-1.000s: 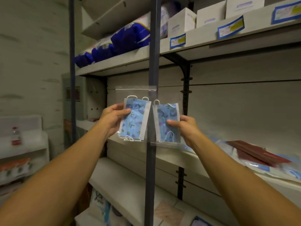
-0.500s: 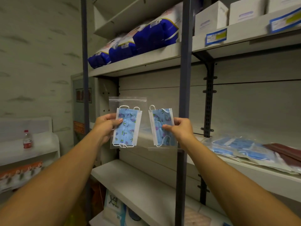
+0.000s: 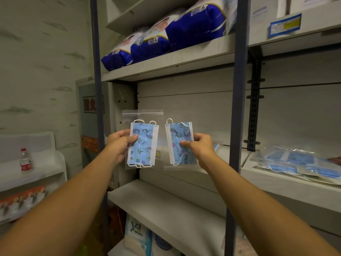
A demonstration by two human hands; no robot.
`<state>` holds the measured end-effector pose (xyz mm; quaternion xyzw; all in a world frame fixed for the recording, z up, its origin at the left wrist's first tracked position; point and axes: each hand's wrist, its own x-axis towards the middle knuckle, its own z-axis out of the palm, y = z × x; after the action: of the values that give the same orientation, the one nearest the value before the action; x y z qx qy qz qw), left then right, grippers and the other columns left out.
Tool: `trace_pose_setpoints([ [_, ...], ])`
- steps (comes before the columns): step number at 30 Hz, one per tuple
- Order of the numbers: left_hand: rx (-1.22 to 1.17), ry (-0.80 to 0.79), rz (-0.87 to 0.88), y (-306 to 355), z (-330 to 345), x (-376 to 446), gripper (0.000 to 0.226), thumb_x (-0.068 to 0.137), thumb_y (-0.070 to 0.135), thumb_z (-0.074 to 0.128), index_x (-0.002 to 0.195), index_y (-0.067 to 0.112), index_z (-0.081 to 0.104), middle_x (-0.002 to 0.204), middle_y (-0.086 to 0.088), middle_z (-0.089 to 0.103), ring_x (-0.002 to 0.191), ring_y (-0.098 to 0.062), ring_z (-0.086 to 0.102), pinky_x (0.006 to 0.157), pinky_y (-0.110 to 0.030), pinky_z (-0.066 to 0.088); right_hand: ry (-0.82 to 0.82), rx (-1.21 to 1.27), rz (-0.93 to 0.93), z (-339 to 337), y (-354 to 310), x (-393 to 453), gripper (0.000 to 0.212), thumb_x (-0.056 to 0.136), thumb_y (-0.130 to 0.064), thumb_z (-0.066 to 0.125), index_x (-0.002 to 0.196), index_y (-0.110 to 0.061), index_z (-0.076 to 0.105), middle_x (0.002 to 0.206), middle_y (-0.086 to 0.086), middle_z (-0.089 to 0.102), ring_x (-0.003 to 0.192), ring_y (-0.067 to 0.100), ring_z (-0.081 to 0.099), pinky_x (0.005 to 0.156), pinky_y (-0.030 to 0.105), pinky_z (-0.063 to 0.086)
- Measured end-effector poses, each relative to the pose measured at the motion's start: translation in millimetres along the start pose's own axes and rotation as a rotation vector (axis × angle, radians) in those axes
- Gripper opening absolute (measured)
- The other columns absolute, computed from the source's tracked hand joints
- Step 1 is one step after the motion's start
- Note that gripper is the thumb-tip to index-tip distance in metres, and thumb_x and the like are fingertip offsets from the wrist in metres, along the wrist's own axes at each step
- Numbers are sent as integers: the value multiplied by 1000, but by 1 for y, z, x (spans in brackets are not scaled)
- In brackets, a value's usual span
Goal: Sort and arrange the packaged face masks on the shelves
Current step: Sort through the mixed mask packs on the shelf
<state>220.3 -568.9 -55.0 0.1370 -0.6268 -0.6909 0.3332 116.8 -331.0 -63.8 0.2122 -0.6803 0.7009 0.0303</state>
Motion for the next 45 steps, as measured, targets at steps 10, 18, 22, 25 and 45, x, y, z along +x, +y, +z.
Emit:
trace_pose_setpoints([
  [10,-3,-39,11,-21,3,67,21,92,1,68,109,14,67,101,-5,75,88,-22,75,65,-40,61,-2,16,17,30,24,55,20,88,-11,77,106,-14,69,94,-1,73,83,21,73,64,39,62],
  [18,15,-117,5,-21,39,146,26,92,2,69,116,12,65,108,-9,75,96,-26,74,76,-44,61,13,39,-12,33,23,133,20,85,-8,79,102,-12,70,89,-1,73,71,14,72,52,27,57],
  [22,7,-147,10,-22,58,178,35,90,1,70,123,7,64,105,-10,76,90,-24,76,67,-40,62,30,40,-29,30,25,164,18,83,-4,80,92,-14,69,88,1,74,66,12,71,50,26,55],
  [25,-12,-168,14,-25,73,197,34,90,1,70,123,8,64,104,-10,76,89,-24,76,67,-41,61,44,36,-51,23,25,179,18,83,-3,79,89,-16,69,87,0,73,68,12,71,53,27,57],
  [45,-157,-478,-24,-62,168,283,21,88,-10,66,95,10,64,101,-15,72,91,-26,72,87,-43,59,278,-107,-94,-19,20,198,19,83,-5,79,89,-20,69,84,-2,75,64,9,74,50,21,55],
])
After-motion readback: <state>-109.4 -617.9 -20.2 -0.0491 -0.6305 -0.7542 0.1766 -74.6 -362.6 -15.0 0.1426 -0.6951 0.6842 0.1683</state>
